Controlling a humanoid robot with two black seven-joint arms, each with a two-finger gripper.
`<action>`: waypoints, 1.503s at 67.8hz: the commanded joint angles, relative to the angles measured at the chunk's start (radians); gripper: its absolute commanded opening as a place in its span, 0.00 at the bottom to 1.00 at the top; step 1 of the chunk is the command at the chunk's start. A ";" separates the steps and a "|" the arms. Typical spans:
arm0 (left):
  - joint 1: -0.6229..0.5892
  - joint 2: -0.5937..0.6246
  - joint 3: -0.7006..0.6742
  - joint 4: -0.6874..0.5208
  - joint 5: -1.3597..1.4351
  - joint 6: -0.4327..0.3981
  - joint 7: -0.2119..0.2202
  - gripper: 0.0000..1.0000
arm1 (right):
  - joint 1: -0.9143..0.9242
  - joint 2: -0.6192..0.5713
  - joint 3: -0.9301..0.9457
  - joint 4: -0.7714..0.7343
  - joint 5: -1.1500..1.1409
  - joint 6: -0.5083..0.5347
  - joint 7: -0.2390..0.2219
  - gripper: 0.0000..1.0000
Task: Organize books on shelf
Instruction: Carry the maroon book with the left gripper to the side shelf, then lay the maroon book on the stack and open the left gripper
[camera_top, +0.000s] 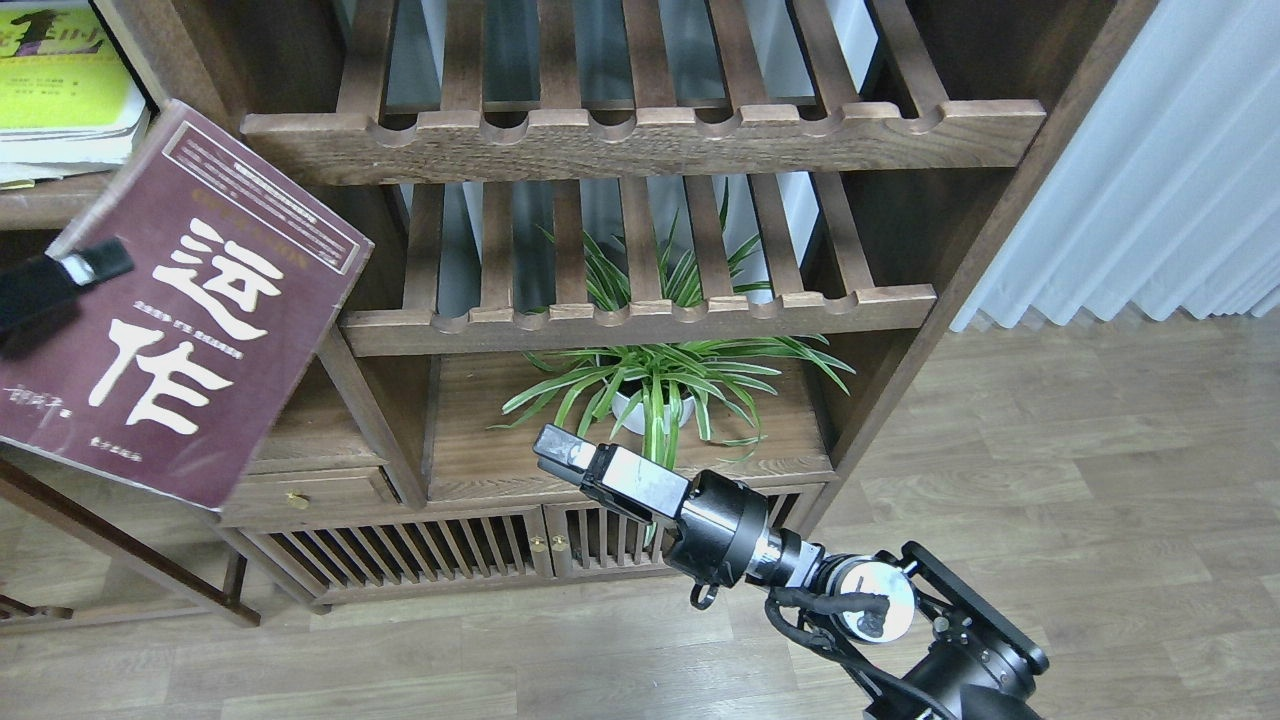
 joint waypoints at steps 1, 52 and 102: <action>-0.011 0.046 -0.034 0.016 0.000 0.000 0.000 0.00 | 0.001 0.000 0.002 0.000 0.002 0.000 0.000 0.99; -0.594 0.123 0.242 0.228 -0.006 0.000 0.063 0.00 | 0.002 0.000 -0.007 -0.009 0.000 0.000 0.000 0.99; -0.786 0.087 0.347 0.409 0.018 0.000 0.209 0.00 | 0.001 0.000 -0.019 -0.008 0.000 0.000 0.000 0.99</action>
